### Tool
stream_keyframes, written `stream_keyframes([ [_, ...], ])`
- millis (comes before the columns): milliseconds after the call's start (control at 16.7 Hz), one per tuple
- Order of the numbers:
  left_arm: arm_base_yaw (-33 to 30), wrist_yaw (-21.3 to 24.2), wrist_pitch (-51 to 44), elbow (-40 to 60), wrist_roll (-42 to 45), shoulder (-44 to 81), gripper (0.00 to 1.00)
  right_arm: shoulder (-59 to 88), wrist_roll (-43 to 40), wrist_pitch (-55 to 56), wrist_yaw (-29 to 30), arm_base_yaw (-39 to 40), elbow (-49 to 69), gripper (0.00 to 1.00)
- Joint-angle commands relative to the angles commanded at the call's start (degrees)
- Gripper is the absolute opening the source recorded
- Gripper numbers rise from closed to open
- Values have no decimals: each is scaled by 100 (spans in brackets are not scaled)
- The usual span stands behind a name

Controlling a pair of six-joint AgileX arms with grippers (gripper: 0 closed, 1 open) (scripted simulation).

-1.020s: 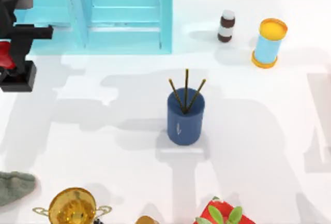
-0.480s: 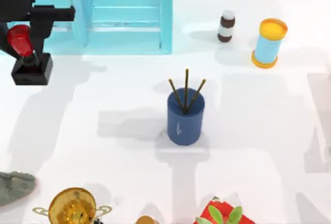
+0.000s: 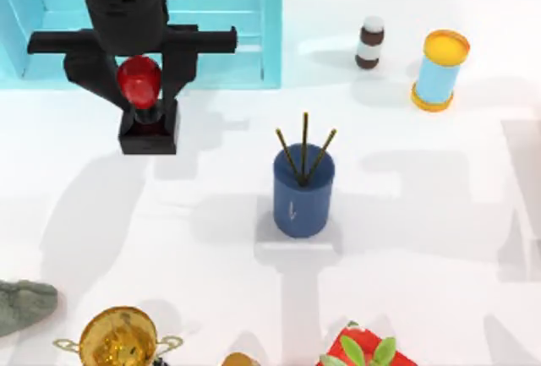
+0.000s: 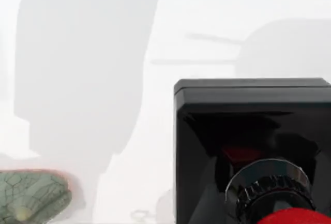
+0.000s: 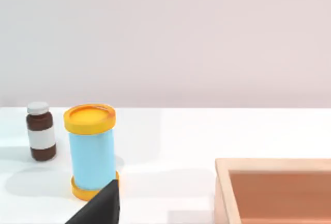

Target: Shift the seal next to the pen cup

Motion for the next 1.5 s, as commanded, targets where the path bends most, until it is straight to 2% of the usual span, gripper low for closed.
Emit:
stream_keyframes([
  [180, -830, -61, 110, -66, -807, -75, 0, 0, 0, 0, 0, 0, 0, 100],
  [300, -1087, -87, 177, -115, -1056, -135, 0, 0, 0, 0, 0, 0, 0, 100],
  [1140, -1116, -91, 556, -543, -1084, -200, 0, 0, 0, 0, 0, 0, 0, 100],
  [1500, -1116, -91, 556, -543, -1084, -200, 45, 0, 0, 0, 0, 0, 0, 100],
])
